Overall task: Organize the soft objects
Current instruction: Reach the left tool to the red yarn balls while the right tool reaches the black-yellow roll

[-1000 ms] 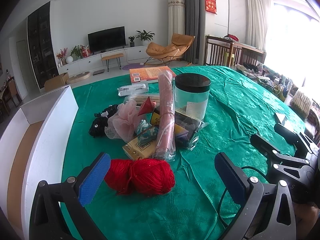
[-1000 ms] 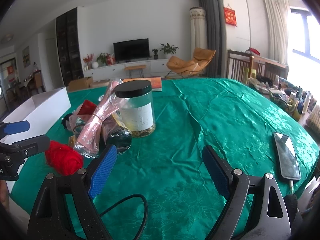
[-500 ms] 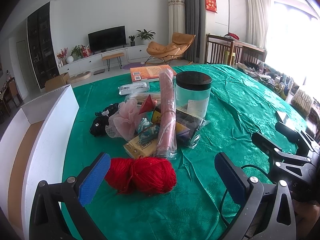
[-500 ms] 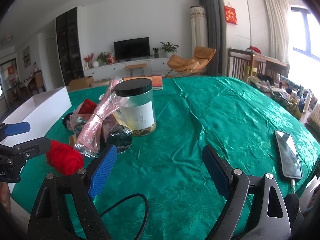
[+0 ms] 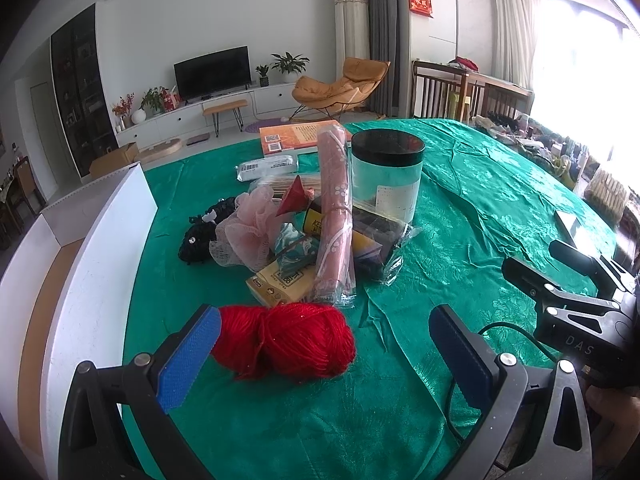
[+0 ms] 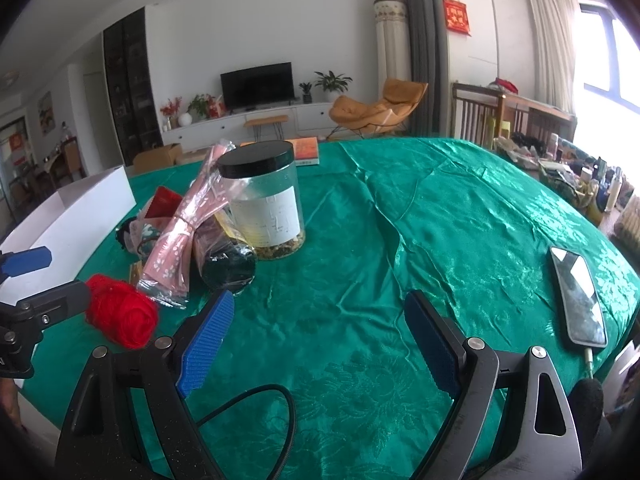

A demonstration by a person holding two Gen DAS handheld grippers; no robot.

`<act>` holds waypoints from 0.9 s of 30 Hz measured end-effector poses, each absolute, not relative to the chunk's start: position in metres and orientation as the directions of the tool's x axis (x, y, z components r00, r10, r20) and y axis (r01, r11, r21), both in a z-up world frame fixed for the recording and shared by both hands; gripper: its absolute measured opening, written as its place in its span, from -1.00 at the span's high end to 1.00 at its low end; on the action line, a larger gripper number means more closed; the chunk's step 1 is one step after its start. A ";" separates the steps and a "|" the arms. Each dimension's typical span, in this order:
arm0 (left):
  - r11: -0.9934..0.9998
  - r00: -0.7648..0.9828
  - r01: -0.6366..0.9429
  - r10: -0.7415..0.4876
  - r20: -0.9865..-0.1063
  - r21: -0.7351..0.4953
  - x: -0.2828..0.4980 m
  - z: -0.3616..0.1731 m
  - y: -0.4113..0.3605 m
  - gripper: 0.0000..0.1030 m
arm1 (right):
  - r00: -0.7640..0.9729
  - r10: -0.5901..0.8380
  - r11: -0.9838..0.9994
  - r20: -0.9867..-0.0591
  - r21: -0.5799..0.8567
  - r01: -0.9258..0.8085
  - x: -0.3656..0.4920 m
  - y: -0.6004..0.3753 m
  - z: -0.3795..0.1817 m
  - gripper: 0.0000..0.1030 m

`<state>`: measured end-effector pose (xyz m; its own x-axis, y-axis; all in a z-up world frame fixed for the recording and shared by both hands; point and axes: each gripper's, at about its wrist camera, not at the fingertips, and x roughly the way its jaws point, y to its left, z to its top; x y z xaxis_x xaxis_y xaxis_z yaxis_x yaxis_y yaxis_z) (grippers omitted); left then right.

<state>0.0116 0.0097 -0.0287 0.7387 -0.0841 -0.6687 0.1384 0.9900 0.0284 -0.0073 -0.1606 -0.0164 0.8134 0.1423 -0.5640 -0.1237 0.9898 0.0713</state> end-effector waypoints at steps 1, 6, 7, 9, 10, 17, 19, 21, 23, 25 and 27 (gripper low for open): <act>0.990 0.736 0.136 -0.083 -0.672 0.027 0.012 -0.030 0.011 -1.00 | 0.810 0.141 0.990 -0.569 0.073 -0.122 -0.007 -0.161 -0.018 -0.73; 0.992 0.719 0.123 -0.076 -0.691 0.019 0.014 -0.038 0.017 -1.00 | 0.784 0.138 0.990 -0.605 0.079 -0.114 -0.001 -0.164 -0.024 -0.73; 0.993 0.715 0.121 -0.075 -0.695 0.018 0.014 -0.040 0.018 -1.00 | 0.779 0.140 0.990 -0.611 0.082 -0.113 0.000 -0.165 -0.025 -0.73; 0.993 0.705 0.115 -0.070 -0.706 0.016 0.015 -0.045 0.021 -1.00 | 0.771 0.141 0.990 -0.621 0.088 -0.111 0.001 -0.166 -0.027 -0.73; 0.994 0.699 0.113 -0.069 -0.712 0.015 0.016 -0.048 0.022 -1.00 | 0.768 0.142 0.990 -0.625 0.091 -0.109 0.001 -0.167 -0.027 -0.73; 0.996 0.653 0.092 -0.056 -0.755 0.005 0.022 -0.070 0.030 -1.00 | 0.752 0.149 0.989 -0.642 0.111 -0.101 0.004 -0.170 -0.031 -0.73; 0.996 0.640 0.086 -0.058 -0.766 -0.004 0.023 -0.075 0.032 -1.00 | 0.748 0.150 0.988 -0.647 0.115 -0.098 0.006 -0.170 -0.031 -0.73; 0.997 0.628 0.081 -0.060 -0.776 -0.011 0.024 -0.080 0.035 -1.00 | 0.744 0.150 0.988 -0.651 0.118 -0.097 0.006 -0.170 -0.032 -0.73; 0.997 0.616 0.078 -0.061 -0.786 -0.017 0.025 -0.084 0.037 -1.00 | 0.742 0.150 0.988 -0.654 0.118 -0.096 0.007 -0.170 -0.032 -0.73; 0.997 0.602 0.076 -0.065 -0.796 -0.024 0.026 -0.088 0.039 -1.00 | 0.739 0.149 0.989 -0.658 0.116 -0.096 0.007 -0.170 -0.033 -0.73; 0.997 0.589 0.074 -0.067 -0.806 -0.029 0.028 -0.093 0.039 -1.00 | 0.735 0.148 0.989 -0.662 0.115 -0.096 0.008 -0.169 -0.034 -0.73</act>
